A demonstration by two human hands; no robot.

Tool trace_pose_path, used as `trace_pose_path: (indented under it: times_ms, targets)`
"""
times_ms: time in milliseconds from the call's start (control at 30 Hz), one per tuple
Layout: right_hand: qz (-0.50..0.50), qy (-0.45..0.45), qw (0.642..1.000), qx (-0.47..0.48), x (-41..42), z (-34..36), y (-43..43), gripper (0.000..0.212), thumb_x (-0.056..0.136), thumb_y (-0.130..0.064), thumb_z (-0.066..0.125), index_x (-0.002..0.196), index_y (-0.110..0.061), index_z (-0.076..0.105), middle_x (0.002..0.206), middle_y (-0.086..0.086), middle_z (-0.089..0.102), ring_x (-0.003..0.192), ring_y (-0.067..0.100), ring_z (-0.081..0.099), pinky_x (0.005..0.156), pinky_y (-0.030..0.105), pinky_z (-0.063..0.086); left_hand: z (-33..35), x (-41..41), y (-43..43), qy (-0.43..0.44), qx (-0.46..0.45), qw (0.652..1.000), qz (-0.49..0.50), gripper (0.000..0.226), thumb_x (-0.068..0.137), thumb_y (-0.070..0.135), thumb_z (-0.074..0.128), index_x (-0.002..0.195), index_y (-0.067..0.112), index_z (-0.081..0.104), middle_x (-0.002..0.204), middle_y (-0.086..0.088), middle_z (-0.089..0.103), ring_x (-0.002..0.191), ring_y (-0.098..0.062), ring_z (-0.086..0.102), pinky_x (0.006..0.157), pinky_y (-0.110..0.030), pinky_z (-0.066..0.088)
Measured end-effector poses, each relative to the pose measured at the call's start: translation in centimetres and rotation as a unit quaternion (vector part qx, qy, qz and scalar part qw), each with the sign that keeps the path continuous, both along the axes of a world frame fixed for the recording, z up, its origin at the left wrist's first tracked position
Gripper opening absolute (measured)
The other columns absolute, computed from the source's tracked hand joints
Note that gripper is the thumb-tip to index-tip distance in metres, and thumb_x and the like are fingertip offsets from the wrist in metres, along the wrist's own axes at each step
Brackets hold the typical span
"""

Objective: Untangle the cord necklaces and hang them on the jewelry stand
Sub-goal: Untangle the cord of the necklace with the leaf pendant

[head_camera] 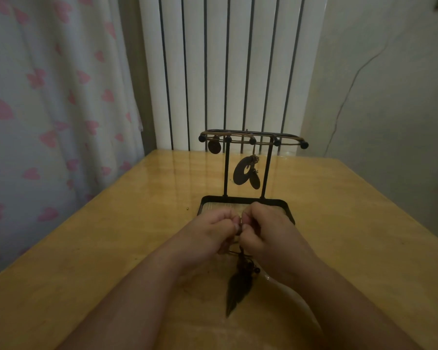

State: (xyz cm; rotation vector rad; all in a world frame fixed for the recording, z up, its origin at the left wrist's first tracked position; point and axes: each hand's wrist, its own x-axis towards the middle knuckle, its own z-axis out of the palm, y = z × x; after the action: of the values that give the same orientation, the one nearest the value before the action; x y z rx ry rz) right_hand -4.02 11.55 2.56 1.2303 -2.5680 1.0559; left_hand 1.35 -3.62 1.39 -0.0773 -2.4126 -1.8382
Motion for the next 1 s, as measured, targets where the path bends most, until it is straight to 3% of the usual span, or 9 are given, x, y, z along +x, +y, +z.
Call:
trace_pose_path:
  times_ms: [333,533,700,867,1000]
  targets:
    - [0.003,-0.023,0.999,-0.045,0.0,-0.5,-0.4,0.015,0.08,-0.04,0.043,0.081,-0.027,0.051,0.079,-0.007,0.054,0.071,0.01,0.052,0.061,0.024,0.043,-0.1,-0.1,-0.1,-0.003,0.021,1.0,0.003,0.013,0.08,0.03,0.05,0.073,0.028,0.061,0.072,-0.002,0.05,0.066,-0.019,0.042,0.066,-0.041,0.036]
    - [-0.011,-0.017,0.999,-0.038,-0.1,-0.2,-0.1,0.002,0.086,-0.031,0.054,0.083,-0.032,0.054,0.082,-0.011,0.054,0.074,0.006,0.052,0.063,0.021,0.043,0.0,-0.1,0.0,0.001,-0.012,1.0,0.025,0.02,0.079,0.032,0.049,0.063,0.038,0.059,0.063,0.011,0.051,0.061,-0.011,0.044,0.06,-0.032,0.038]
    - [-0.013,0.007,1.0,-0.021,0.0,0.3,0.2,0.011,0.089,-0.029,0.058,0.083,-0.038,0.054,0.082,-0.015,0.054,0.073,0.003,0.052,0.059,0.016,0.039,-0.2,-0.1,0.2,-0.003,-0.058,0.997,0.04,0.023,0.084,0.031,0.048,0.067,0.042,0.06,0.065,0.013,0.054,0.064,-0.009,0.047,0.062,-0.034,0.04]
    - [-0.015,0.017,1.0,0.01,0.0,0.6,0.4,0.02,0.089,-0.03,0.059,0.077,-0.042,0.049,0.081,-0.016,0.053,0.072,0.002,0.051,0.059,0.017,0.039,-0.1,0.0,0.3,0.004,-0.093,0.994,0.058,0.022,0.096,0.019,0.048,0.078,0.029,0.057,0.073,0.006,0.053,0.067,-0.011,0.048,0.061,-0.031,0.042]
    - [-0.015,0.022,0.999,0.028,0.0,0.9,0.4,0.014,0.09,-0.03,0.06,0.081,-0.038,0.053,0.082,-0.015,0.053,0.073,0.003,0.051,0.061,0.018,0.042,0.0,-0.2,0.3,0.008,-0.111,0.992,0.065,0.022,0.096,0.018,0.049,0.078,0.028,0.056,0.074,0.004,0.054,0.068,-0.012,0.049,0.06,-0.031,0.043]
